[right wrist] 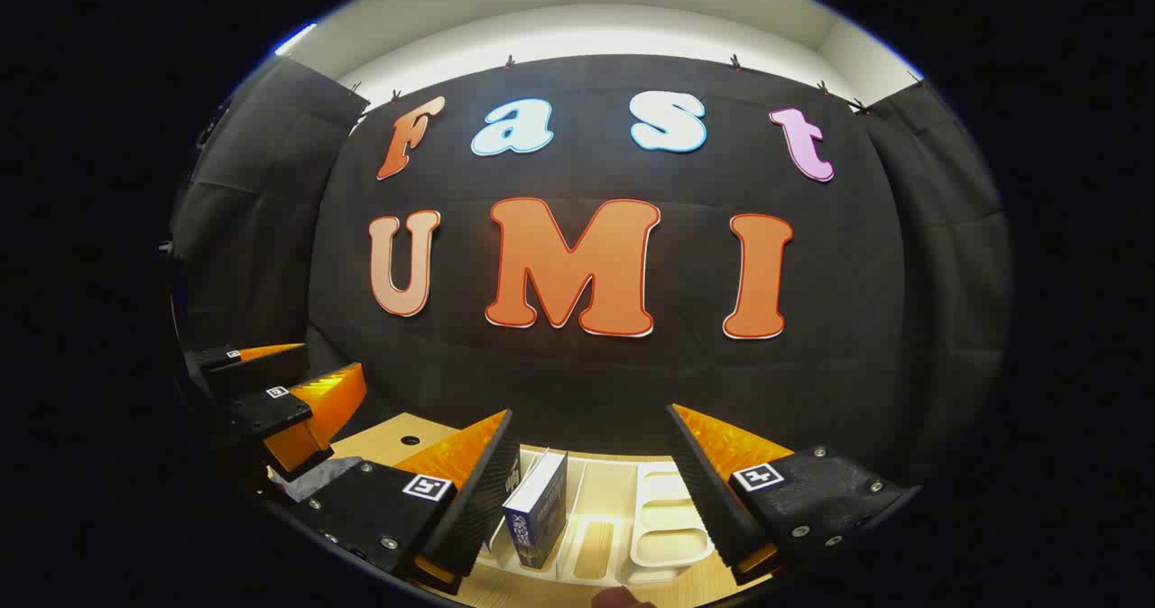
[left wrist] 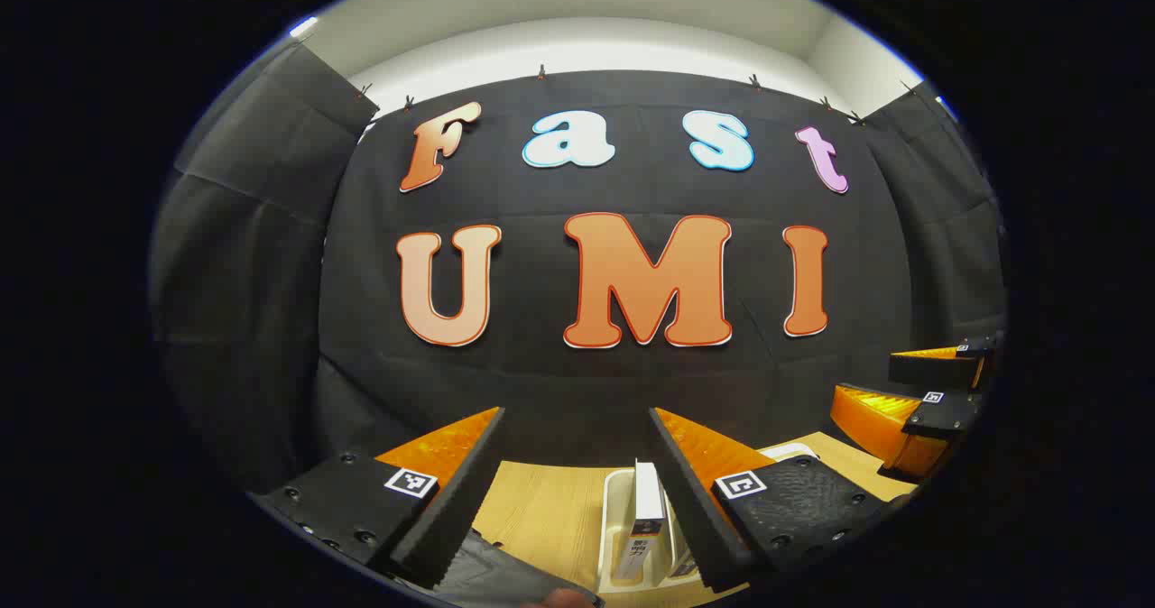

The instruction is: Open the schoolbag, grab two books from the bookshelf and put them into the schoolbag.

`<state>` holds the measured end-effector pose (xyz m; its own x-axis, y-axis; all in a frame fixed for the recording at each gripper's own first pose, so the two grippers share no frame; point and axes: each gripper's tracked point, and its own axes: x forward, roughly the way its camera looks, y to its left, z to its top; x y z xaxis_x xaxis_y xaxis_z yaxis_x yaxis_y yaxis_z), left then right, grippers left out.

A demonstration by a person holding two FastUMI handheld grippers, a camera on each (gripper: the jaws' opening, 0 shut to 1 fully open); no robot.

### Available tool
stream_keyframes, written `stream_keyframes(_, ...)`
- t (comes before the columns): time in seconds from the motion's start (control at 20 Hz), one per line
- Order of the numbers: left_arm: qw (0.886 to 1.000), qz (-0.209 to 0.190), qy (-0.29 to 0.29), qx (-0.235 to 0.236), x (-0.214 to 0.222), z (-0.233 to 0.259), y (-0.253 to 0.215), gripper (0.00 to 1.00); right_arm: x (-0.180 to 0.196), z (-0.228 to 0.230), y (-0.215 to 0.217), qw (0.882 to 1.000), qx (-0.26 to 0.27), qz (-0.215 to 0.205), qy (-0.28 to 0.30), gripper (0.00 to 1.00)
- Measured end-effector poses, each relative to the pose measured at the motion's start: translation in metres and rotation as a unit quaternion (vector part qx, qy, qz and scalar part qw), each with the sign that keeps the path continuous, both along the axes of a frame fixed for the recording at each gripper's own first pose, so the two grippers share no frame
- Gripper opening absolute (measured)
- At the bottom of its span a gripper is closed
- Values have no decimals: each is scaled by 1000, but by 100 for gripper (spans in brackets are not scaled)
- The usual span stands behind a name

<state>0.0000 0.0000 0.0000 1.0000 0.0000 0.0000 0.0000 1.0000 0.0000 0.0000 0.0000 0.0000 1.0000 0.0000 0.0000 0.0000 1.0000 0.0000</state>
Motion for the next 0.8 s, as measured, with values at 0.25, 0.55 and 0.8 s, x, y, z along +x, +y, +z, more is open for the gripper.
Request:
stream_keyframes(0.25, 1000, 5, -3, 12, -1, 1, -3, 96, -1, -2, 1, 1000, 1, 5, 2, 97)
stream_keyframes(0.55, 1000, 15, 0, 19, -6, 1, 0, 96, -1, -3, 5, 1000, -1, 16, 2, 97)
stream_keyframes(0.8, 1000, 18, 7, 23, -8, -5, 0, 96, -2, -6, 8, 1000, 2, 18, 7, 97)
